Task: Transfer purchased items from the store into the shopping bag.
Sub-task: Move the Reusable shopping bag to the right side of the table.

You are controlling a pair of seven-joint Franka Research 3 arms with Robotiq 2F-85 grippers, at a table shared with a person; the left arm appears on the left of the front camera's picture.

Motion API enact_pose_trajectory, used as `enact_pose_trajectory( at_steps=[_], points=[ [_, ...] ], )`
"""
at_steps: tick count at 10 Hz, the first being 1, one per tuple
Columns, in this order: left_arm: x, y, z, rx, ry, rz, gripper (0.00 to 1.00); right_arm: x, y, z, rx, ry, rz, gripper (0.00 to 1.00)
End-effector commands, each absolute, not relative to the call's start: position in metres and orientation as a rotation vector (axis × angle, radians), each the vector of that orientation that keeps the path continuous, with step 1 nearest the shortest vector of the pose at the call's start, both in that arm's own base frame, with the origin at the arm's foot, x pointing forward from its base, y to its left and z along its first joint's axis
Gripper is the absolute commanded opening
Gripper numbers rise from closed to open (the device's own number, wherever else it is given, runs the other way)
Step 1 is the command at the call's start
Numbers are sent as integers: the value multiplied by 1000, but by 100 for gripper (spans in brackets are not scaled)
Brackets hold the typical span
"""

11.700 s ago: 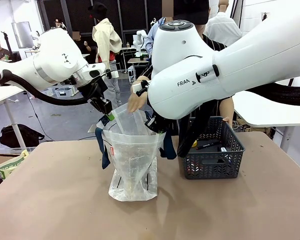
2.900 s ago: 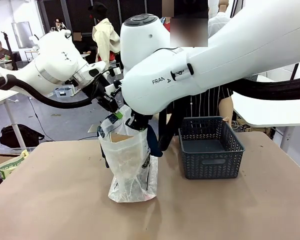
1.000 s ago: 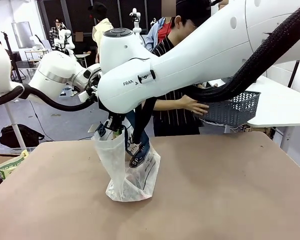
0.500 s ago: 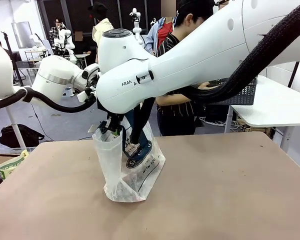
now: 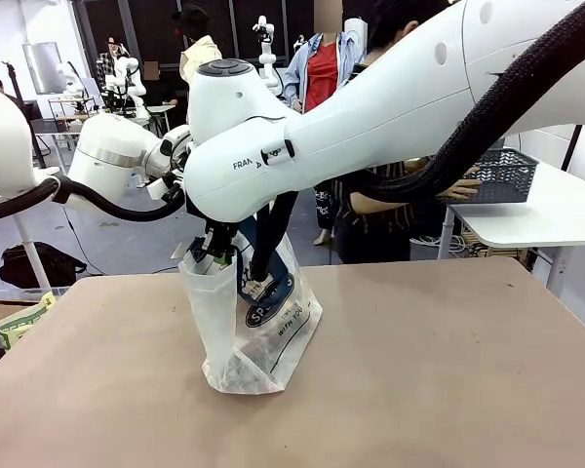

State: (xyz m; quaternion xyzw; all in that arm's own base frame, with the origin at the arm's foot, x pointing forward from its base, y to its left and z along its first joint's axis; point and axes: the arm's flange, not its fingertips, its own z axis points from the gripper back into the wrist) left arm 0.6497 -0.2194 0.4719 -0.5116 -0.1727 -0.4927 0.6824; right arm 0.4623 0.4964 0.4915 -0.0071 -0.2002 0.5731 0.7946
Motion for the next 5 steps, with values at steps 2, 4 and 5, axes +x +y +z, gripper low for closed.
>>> enact_pose_trajectory(
  at_steps=[2, 4, 5],
  points=[
    [656, -232, 476, -1027, -327, -1106, 76, 459, 507, 492, -60, -457, 1243, 0],
    [656, -237, 475, -963, -288, -1089, 76, 455, 509, 492, -66, -466, 1250, 0],
    [657, -238, 475, -948, -279, -1076, 76, 454, 509, 492, -66, -468, 1250, 0]
  ],
)
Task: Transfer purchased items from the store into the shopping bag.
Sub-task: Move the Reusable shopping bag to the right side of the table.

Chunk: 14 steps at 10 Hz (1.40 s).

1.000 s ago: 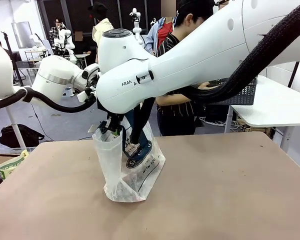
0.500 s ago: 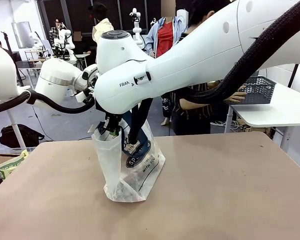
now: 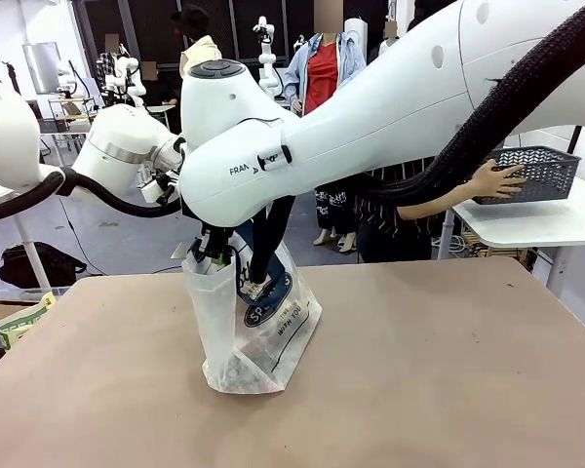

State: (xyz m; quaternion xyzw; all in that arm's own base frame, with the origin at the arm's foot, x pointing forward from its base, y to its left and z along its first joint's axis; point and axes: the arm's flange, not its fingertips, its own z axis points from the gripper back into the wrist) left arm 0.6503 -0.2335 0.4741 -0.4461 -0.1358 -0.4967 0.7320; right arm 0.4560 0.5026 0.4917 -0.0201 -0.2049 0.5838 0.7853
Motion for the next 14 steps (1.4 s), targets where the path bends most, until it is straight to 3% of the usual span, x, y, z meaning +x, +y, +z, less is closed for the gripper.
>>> enact_pose_trajectory(
  at_steps=[1, 4, 12, 14],
  points=[
    [658, -239, 475, -933, -267, -1067, 57, 454, 509, 492, -66, -471, 1252, 0],
    [659, -241, 475, -923, -254, -1066, 0, 452, 507, 492, -64, -476, 1252, 0],
    [657, -241, 476, -928, -242, -1089, 0, 449, 507, 492, -59, -482, 1254, 0],
    [658, -242, 476, -926, -238, -1088, 0, 443, 497, 502, -50, -482, 1227, 39]
  ],
)
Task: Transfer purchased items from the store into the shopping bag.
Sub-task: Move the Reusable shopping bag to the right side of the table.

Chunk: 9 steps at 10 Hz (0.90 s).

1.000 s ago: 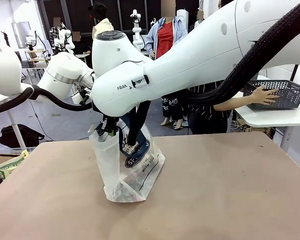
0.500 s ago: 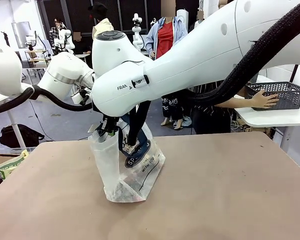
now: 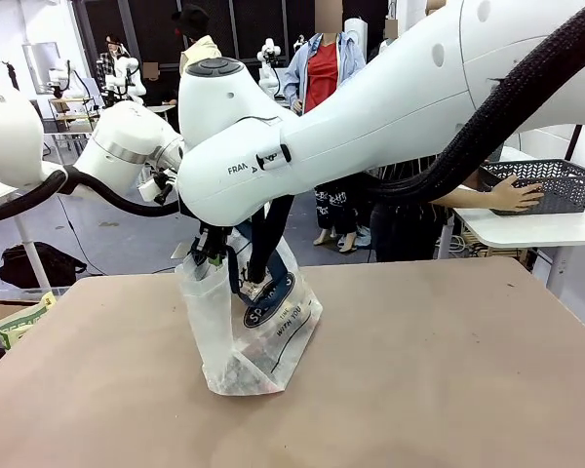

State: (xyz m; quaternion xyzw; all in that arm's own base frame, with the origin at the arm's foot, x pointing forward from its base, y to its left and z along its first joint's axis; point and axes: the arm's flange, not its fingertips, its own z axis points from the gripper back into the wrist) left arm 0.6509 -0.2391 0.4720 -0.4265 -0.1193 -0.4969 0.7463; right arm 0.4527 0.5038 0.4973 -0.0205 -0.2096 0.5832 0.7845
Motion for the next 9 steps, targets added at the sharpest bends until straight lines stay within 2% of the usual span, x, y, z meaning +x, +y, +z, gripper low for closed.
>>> enact_pose_trajectory(
  at_steps=[1, 3, 5, 9],
  points=[
    [658, -242, 476, -946, -227, -1112, 0, 441, 492, 507, -54, -492, 1207, 59],
    [659, -243, 476, -932, -229, -1100, 0, 434, 480, 522, -52, -510, 1180, 98],
    [657, -244, 477, -923, -231, -1109, 0, 425, 461, 543, -88, -530, 1113, 100],
    [659, -241, 477, -920, -243, -1123, 0, 406, 374, 586, -133, -616, 954, 100]
  ],
)
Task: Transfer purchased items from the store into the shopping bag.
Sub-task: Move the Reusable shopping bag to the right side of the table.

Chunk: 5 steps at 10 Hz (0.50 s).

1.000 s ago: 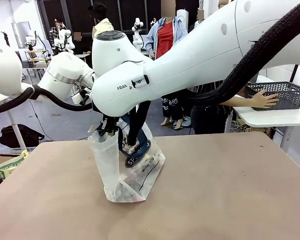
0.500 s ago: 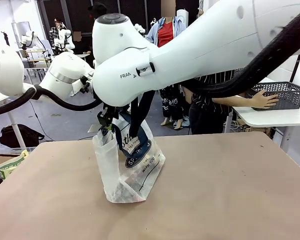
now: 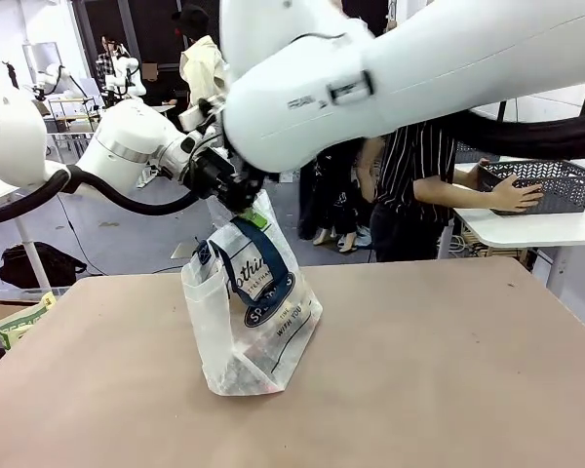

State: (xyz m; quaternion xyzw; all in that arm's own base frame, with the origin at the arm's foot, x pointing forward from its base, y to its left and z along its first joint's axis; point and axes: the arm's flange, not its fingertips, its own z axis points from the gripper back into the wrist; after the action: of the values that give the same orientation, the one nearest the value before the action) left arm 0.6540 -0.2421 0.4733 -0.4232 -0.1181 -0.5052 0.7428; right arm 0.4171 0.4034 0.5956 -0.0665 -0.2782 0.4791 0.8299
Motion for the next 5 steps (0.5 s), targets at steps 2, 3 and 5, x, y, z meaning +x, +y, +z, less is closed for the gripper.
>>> enact_pose_trajectory(
  at_steps=[2, 3, 5],
  points=[
    [657, -242, 476, -923, -234, -1124, 0, 401, 310, 592, -132, -618, 759, 100],
    [658, -242, 476, -923, -228, -1123, 0, 401, 277, 592, -134, -610, 654, 100],
    [663, -244, 476, -918, -218, -1134, 0, 411, 214, 584, -139, -557, 496, 100]
  ],
)
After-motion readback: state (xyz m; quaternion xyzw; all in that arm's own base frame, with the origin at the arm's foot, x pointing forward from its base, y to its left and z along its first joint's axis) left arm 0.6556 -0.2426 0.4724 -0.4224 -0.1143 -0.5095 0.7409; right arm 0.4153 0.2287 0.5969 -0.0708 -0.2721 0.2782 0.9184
